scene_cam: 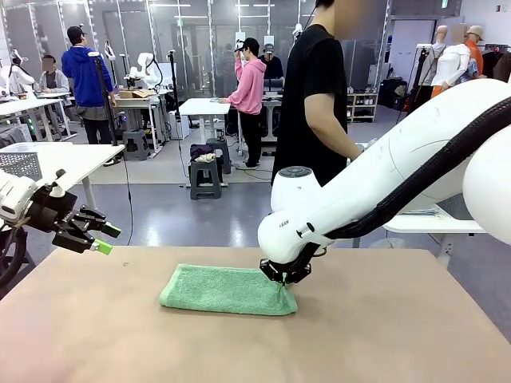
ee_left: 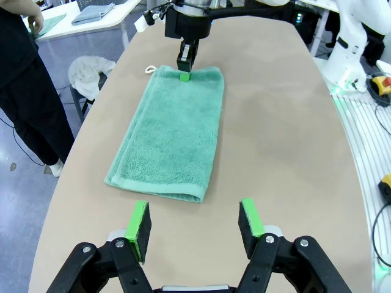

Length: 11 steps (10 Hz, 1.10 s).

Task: Fold the towels and place them in the basket.
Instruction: When a person lays out a Towel with hook on the table, fold it in half twice.

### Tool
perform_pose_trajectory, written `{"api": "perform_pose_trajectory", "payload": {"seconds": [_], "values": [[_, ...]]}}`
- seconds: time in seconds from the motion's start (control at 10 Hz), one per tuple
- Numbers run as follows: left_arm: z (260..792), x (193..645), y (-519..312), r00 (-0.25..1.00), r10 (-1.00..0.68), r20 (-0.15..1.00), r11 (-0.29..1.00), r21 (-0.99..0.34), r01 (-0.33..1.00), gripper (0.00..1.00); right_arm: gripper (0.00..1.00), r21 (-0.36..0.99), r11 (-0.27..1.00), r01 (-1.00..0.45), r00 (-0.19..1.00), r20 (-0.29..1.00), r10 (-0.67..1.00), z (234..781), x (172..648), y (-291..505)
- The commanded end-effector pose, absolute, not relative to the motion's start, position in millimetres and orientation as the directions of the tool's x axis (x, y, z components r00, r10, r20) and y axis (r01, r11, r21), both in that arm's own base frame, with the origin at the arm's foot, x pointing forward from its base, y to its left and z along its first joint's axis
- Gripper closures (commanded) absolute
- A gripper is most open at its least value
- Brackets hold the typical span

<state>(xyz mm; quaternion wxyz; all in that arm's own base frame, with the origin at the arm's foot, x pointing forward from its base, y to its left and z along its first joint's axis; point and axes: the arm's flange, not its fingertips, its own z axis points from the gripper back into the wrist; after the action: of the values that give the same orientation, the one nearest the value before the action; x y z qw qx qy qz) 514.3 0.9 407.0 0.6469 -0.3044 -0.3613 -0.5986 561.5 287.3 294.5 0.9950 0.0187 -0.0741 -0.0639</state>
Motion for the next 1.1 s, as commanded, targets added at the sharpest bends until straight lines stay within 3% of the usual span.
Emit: {"api": "perform_pose_trajectory", "payload": {"seconds": [0.0, 0.6, 1.0], "values": [[407.3, 512.2, 1.3, 0.01, -0.554, 0.832, 0.093, 0.049, 0.994, 0.27, 1.0, -0.012, 0.993, 0.117, 0.982, 0.154, -0.113, 287.1, 562.9, 277.0], [407.3, 512.2, 1.3, 0.01, -0.554, 0.832, 0.093, 0.049, 0.994, 0.27, 1.0, -0.05, 0.998, 0.031, 0.978, 0.209, -0.02, 296.0, 561.1, 194.0], [407.3, 512.2, 1.3, 0.01, -0.554, 0.832, 0.093, 0.049, 0.994, 0.27, 1.0, -0.061, 0.998, 0.017, 0.969, 0.246, -0.002, 319.2, 562.3, 186.9]]}}
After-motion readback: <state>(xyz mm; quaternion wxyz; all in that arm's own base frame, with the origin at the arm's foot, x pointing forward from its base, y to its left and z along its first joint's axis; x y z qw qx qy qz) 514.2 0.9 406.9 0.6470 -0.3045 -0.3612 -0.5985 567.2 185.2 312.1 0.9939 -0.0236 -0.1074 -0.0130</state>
